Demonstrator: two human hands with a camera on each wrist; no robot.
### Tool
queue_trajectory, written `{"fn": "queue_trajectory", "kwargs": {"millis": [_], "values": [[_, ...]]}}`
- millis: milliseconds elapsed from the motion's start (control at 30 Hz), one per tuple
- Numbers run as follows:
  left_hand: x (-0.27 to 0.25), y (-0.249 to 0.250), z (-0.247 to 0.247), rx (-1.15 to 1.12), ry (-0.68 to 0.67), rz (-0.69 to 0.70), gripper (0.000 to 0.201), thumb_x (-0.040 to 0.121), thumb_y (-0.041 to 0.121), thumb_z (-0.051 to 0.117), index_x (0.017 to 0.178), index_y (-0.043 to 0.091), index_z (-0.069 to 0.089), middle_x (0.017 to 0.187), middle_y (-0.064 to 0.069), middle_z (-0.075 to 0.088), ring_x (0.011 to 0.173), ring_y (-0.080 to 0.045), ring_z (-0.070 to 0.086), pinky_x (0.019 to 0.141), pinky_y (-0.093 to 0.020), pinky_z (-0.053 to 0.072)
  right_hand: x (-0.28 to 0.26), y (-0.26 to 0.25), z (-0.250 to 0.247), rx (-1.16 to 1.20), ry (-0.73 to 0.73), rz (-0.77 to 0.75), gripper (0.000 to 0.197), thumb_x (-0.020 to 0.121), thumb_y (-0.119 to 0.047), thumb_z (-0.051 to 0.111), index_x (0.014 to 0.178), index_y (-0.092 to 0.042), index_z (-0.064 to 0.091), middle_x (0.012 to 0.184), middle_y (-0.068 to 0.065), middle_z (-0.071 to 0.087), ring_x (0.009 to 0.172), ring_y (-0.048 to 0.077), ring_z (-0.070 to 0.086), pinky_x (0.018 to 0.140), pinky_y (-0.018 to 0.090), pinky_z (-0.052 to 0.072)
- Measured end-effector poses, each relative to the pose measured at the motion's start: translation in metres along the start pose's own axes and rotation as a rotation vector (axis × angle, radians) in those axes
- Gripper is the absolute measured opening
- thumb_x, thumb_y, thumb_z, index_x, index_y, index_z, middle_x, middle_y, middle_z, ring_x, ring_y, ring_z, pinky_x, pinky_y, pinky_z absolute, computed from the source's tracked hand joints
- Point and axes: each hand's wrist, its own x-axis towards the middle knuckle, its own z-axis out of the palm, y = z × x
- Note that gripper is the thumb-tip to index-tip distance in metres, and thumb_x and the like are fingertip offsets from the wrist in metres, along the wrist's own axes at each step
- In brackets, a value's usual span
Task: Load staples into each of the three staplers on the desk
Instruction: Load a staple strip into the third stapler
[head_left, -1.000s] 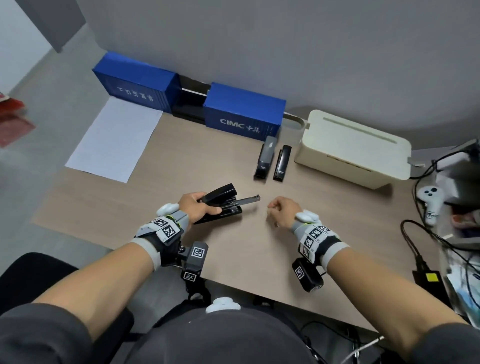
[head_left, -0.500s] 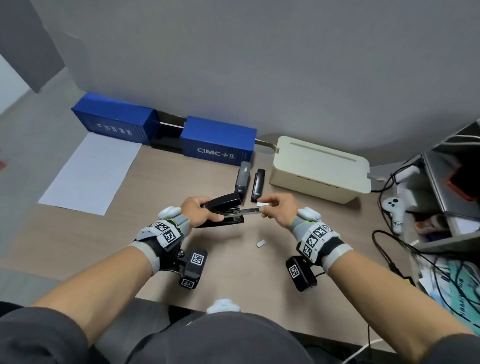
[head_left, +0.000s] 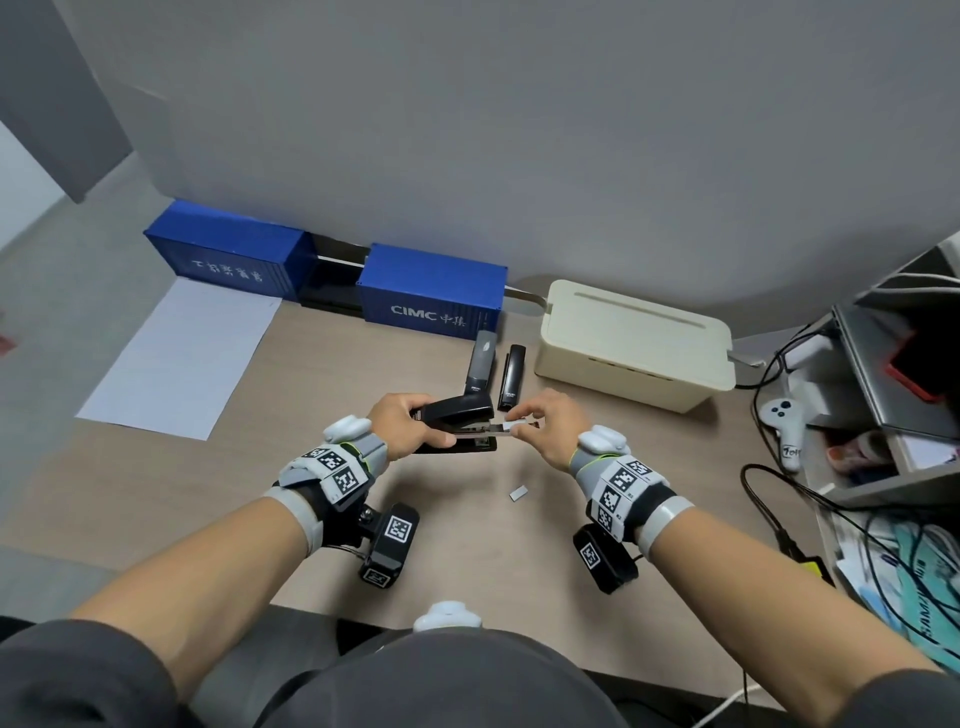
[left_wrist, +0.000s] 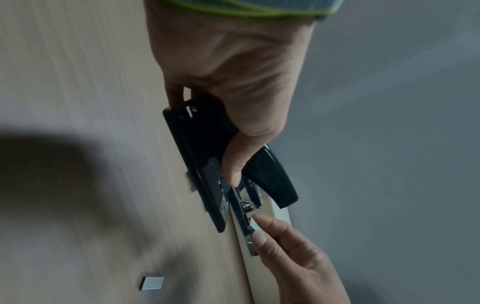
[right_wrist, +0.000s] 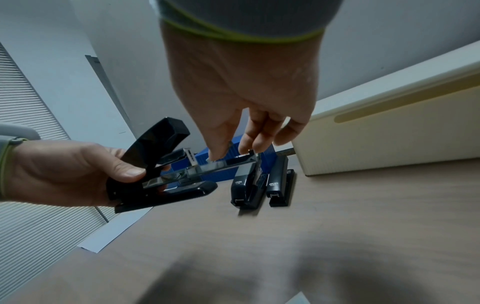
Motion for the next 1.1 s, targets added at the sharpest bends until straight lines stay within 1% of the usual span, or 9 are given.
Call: {"fn": "queue_trajectory", "kwargs": {"millis": [167,433,567,700,767,867,967,1033,1100], "values": [[-0.003,-0.004,0.0,-0.03,0.0,-0.011,0.036,0.051,0.023,0.087,0.084,0.034,0.078,0.076,0.01,0.074,0.081,-0.016,0.067,0.078,-0.026,0.051,-0.002,0.003,0.005,0.046,-0.011,0.03,0.016,0.081,-0.022,0.071,0.096,-0.023,0.075,0.088,-0.005,0.06,0.077,0.009,0.051,0.069,0.018,0.035],[-0.006,-0.006,0.003,-0.097,-0.014,-0.014,0.032,0.061,0.009,0.086,0.084,0.03,0.077,0.076,0.007,0.074,0.079,-0.016,0.066,0.082,-0.027,0.052,-0.004,-0.003,0.013,0.123,-0.026,0.018,0.019,0.079,-0.024,0.074,0.098,-0.021,0.076,0.084,-0.008,0.059,0.082,0.013,0.056,0.078,0.027,0.045],[-0.006,-0.01,0.002,-0.11,-0.011,-0.032,0.035,0.055,0.014,0.086,0.085,0.031,0.078,0.083,0.003,0.077,0.083,-0.018,0.068,0.088,-0.032,0.054,-0.004,-0.006,0.015,0.125,-0.056,-0.011,0.025,0.078,-0.022,0.076,0.103,-0.02,0.074,0.082,-0.015,0.053,0.085,0.014,0.055,0.08,0.026,0.043],[-0.004,-0.021,-0.001,-0.086,0.044,-0.096,0.034,0.055,0.016,0.088,0.082,0.033,0.076,0.084,0.001,0.075,0.083,-0.02,0.066,0.088,-0.033,0.053,-0.001,0.012,0.021,0.109,0.033,0.052,0.038,0.076,-0.023,0.074,0.114,-0.025,0.066,0.104,-0.003,0.062,0.095,0.013,0.054,0.085,0.024,0.041],[-0.002,-0.028,-0.002,-0.069,0.07,-0.124,0.033,0.056,0.017,0.089,0.08,0.035,0.075,0.084,0.002,0.074,0.083,-0.02,0.065,0.087,-0.032,0.052,-0.002,0.027,0.026,0.127,0.069,0.155,0.037,0.075,-0.019,0.073,0.11,-0.025,0.064,0.104,0.002,0.062,0.092,0.015,0.056,0.087,0.028,0.046],[-0.005,-0.039,-0.006,-0.076,0.093,-0.152,0.034,0.053,0.019,0.089,0.081,0.033,0.076,0.079,0.002,0.071,0.079,-0.02,0.063,0.08,-0.03,0.05,-0.008,0.046,0.037,0.047,-0.082,0.292,0.031,0.072,-0.019,0.07,0.1,-0.031,0.063,0.1,0.001,0.061,0.089,0.017,0.057,0.086,0.03,0.049],[-0.009,-0.051,-0.012,-0.098,0.126,-0.188,0.037,0.053,0.017,0.09,0.084,0.03,0.076,0.078,0.003,0.07,0.077,-0.019,0.061,0.077,-0.029,0.047,-0.014,0.057,0.057,-0.202,-0.279,0.289,0.035,0.067,-0.024,0.071,0.098,-0.038,0.065,0.099,-0.002,0.054,0.093,0.019,0.057,0.082,0.027,0.048],[-0.012,-0.058,-0.012,-0.105,0.123,-0.204,0.034,0.05,0.019,0.09,0.079,0.032,0.077,0.078,0.001,0.07,0.077,-0.019,0.061,0.078,-0.03,0.048,-0.019,0.063,0.069,-0.268,-0.279,0.314,0.039,0.065,-0.02,0.072,0.101,-0.036,0.067,0.103,0.0,0.051,0.097,0.018,0.054,0.08,0.023,0.044],[-0.016,-0.061,-0.012,-0.112,0.137,-0.22,0.032,0.053,0.015,0.09,0.079,0.03,0.077,0.078,0.0,0.069,0.076,-0.019,0.06,0.077,-0.03,0.047,-0.017,0.066,0.075,-0.268,-0.25,0.289,0.032,0.068,-0.016,0.069,0.095,-0.033,0.067,0.104,0.002,0.05,0.098,0.021,0.053,0.076,0.022,0.039]]}}
